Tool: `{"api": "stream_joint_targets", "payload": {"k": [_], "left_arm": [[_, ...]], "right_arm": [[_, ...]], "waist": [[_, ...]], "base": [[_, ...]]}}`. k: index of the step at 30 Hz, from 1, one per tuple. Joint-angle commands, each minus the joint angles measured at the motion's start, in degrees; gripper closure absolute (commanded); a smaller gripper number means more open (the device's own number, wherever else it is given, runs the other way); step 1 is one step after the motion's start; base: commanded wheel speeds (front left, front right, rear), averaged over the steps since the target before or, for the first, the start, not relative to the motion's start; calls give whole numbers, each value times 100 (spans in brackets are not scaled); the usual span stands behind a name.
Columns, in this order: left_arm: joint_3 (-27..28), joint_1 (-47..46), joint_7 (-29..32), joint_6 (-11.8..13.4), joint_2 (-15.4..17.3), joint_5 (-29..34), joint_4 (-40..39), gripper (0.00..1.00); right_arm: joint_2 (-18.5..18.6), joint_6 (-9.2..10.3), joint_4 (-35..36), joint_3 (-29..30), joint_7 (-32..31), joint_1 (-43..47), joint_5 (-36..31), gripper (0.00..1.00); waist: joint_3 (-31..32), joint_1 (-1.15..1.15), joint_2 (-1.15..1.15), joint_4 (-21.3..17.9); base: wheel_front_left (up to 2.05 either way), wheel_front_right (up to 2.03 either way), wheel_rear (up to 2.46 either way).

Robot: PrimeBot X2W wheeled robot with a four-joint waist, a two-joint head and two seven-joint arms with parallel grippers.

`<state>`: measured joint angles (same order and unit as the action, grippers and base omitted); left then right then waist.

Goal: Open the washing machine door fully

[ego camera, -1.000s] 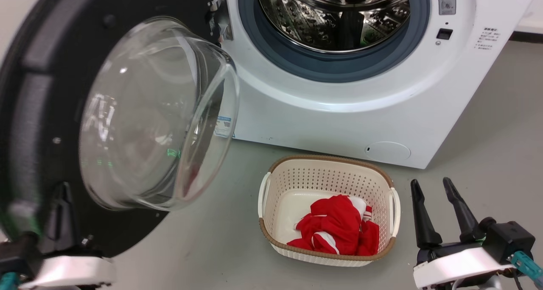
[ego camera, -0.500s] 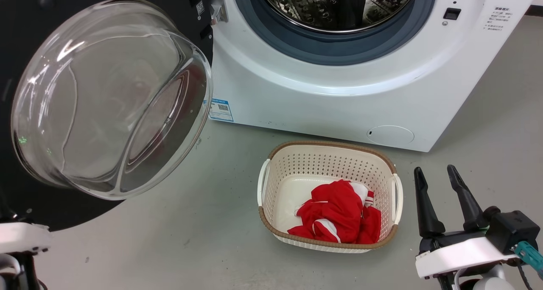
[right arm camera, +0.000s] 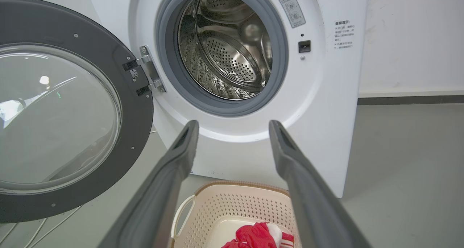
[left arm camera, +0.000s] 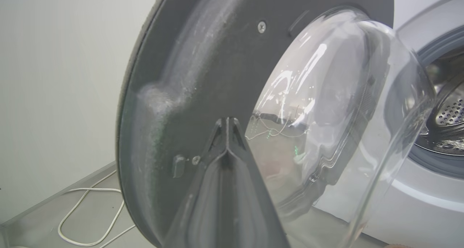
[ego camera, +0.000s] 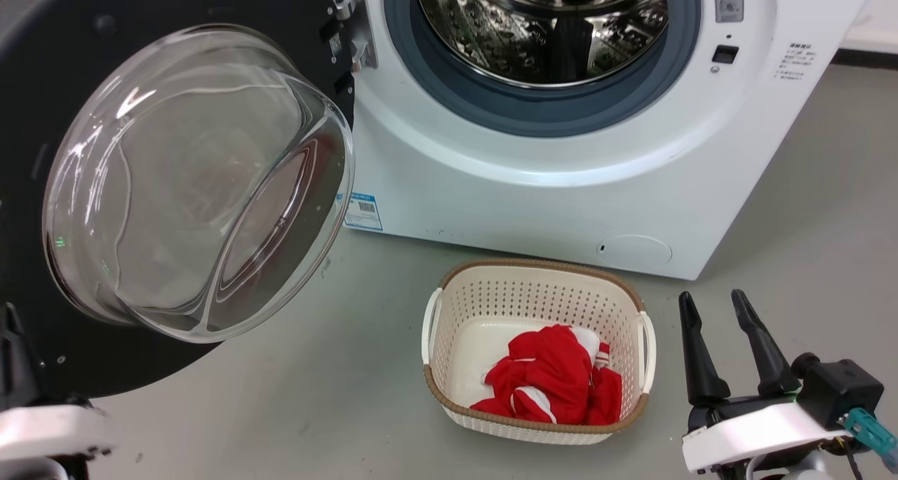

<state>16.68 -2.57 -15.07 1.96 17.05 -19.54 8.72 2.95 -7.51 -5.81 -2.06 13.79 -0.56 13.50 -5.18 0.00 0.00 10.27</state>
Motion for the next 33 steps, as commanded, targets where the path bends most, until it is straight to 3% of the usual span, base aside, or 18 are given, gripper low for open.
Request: {"api": "stream_joint_targets", "payload": {"k": [1,6,7,9,10,21,33], "left_arm": [[-21,83,-11,-20,-24,44,-22,100],[-297,559,-12,-128,-369,304,-373,100],[-344,634,-12,-120,-460,348,-457,82],[-450,783,-12,-97,-630,444,-613,5],[-481,816,-12,-129,-684,454,-656,0],[-1050,798,-12,-485,-1125,866,-1022,0],[-1505,218,-12,-737,-1242,1147,-664,0]], "right_arm": [[-15,4,-3,-8,25,57,60,0],[-14,4,-52,-54,50,139,90,0],[-14,4,-55,-59,57,157,95,0],[-14,4,-59,-73,67,185,84,0],[-14,4,-63,-81,71,193,83,0],[-13,4,-10,-26,-1,304,-131,0],[-13,4,429,181,-244,335,-601,0]], "waist": [[71,0,0,4],[265,0,0,7],[282,0,0,8],[317,0,0,7],[335,0,0,1],[516,0,0,-269],[529,0,0,-881]], "base": [[0,0,0],[0,0,0],[0,0,0],[0,0,0],[0,0,0],[0,0,0],[0,0,0]]}}
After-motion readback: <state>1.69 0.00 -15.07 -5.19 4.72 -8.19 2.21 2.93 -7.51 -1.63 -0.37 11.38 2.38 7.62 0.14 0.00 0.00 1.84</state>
